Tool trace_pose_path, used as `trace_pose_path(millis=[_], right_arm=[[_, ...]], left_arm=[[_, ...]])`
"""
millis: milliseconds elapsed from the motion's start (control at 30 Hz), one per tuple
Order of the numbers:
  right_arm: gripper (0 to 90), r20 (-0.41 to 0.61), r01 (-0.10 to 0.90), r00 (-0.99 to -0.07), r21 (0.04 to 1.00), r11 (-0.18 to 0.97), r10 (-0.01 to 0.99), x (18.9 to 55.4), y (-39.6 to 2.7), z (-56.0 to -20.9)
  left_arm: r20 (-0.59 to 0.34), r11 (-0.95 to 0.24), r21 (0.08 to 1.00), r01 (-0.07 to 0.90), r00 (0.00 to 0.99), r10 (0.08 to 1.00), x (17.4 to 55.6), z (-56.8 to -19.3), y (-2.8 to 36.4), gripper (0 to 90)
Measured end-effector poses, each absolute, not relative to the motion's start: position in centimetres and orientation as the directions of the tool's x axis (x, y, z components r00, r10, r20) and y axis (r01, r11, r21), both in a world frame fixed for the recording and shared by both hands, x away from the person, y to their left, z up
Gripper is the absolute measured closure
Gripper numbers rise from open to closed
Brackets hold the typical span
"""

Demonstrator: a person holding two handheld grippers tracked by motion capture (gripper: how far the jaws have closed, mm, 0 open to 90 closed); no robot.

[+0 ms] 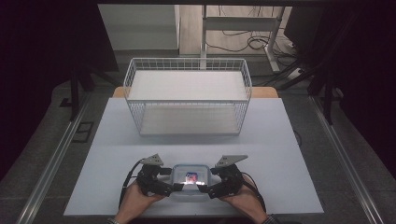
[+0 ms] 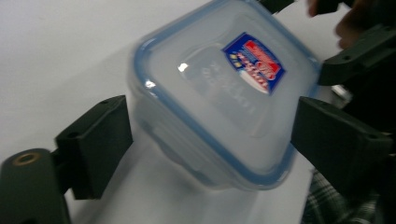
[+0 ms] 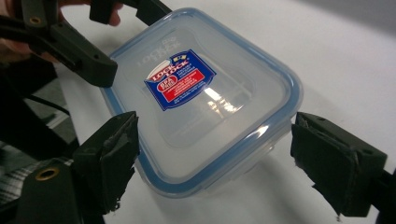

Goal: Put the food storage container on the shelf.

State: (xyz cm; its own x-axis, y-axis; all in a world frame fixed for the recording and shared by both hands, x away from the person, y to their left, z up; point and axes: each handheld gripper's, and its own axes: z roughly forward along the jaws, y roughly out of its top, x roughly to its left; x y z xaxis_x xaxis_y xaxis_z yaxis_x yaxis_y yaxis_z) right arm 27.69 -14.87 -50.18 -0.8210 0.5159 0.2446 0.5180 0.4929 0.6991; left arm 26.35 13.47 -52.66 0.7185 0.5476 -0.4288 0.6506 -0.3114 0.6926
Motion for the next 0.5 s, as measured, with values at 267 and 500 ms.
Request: trace_pose_path(millis=[267, 500], right_arm=[[25.9, 0.351, 0.595, -0.784, 0.661, 0.458, 0.512, 28.1, -15.6, -50.6], [39.1, 0.412, 0.633, -0.762, 0.639, 0.438, 0.500, 27.7, -16.3, -50.7]], left_arm=[[-0.446, -0.314, 0.680, 0.663, 0.714, 0.540, 25.9, -52.5, 13.9, 24.5], [-0.504, -0.284, 0.675, 0.681, 0.707, 0.496, 25.5, -52.7, 15.4, 42.5]])
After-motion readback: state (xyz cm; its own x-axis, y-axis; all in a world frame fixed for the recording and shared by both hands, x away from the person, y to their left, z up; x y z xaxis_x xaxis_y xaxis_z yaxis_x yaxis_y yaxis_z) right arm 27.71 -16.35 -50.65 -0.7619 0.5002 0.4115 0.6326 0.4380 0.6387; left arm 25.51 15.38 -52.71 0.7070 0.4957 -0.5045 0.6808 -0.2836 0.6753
